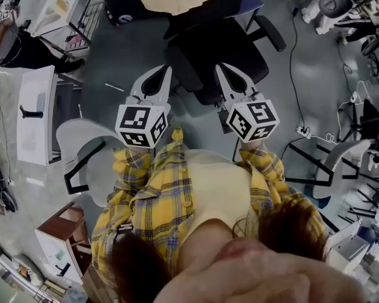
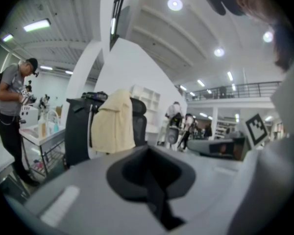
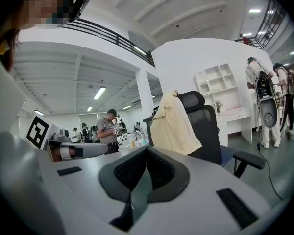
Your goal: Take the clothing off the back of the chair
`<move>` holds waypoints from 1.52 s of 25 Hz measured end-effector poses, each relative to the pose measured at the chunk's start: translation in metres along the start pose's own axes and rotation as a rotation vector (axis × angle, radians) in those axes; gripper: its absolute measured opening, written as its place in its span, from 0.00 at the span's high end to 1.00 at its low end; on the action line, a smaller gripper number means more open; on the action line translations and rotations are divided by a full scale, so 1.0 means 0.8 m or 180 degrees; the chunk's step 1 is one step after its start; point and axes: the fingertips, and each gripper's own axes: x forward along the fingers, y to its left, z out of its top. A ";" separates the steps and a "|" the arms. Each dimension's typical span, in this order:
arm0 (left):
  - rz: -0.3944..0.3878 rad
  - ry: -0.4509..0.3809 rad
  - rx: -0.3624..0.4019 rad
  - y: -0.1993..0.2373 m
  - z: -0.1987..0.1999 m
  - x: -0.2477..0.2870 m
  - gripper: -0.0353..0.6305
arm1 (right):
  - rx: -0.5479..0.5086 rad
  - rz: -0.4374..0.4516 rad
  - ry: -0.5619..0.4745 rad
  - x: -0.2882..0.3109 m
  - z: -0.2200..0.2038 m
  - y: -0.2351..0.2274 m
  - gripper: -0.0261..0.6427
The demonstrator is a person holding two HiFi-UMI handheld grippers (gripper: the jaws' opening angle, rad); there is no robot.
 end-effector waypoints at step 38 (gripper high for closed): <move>0.0291 -0.0166 0.0248 0.089 0.092 0.170 0.94 | -0.0257 0.0345 -0.0296 0.186 0.111 -0.106 0.94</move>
